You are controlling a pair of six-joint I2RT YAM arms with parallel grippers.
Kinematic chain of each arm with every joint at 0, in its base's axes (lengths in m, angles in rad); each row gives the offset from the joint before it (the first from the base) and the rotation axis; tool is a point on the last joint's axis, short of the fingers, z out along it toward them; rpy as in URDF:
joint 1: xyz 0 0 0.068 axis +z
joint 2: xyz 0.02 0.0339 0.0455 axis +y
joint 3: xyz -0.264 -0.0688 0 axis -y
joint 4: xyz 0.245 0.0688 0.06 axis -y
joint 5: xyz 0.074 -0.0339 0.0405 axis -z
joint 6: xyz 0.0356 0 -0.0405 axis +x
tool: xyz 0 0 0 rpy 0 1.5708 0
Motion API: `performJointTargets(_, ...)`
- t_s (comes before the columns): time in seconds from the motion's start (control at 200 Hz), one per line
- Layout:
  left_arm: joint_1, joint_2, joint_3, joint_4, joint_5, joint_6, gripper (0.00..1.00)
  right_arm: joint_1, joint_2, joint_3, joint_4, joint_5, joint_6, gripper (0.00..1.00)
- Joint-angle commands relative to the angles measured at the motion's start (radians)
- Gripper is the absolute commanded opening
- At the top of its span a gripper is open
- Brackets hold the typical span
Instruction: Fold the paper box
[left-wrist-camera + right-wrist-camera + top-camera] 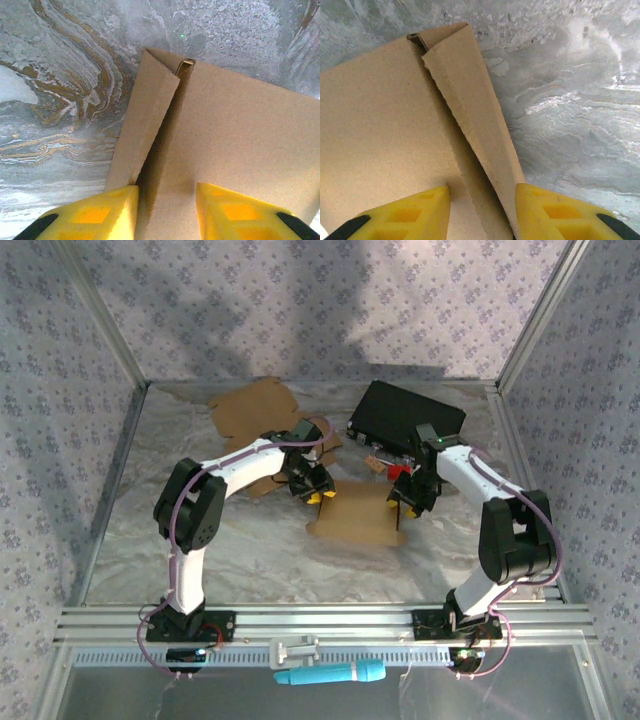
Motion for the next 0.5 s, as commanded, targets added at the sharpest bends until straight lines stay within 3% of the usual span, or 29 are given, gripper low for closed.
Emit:
performJointTargets(0.0,-0.003,-0.018,0.014,-0.073,-0.032,0.020,0.38,0.013,0.002,-0.019,0.020,0.021,-0.021,0.40)
performJointTargets(0.28,0.002,-0.104,0.070,-0.150,-0.062,0.024,0.48,0.014,0.040,-0.066,0.025,0.069,-0.037,0.34)
performJointTargets(0.405,0.024,-0.122,0.037,-0.179,-0.081,0.059,0.50,0.014,0.043,-0.068,0.030,0.076,-0.038,0.33)
performJointTargets(0.495,0.039,-0.127,-0.025,-0.111,-0.043,0.071,0.49,0.014,0.051,-0.070,0.036,0.066,-0.045,0.32)
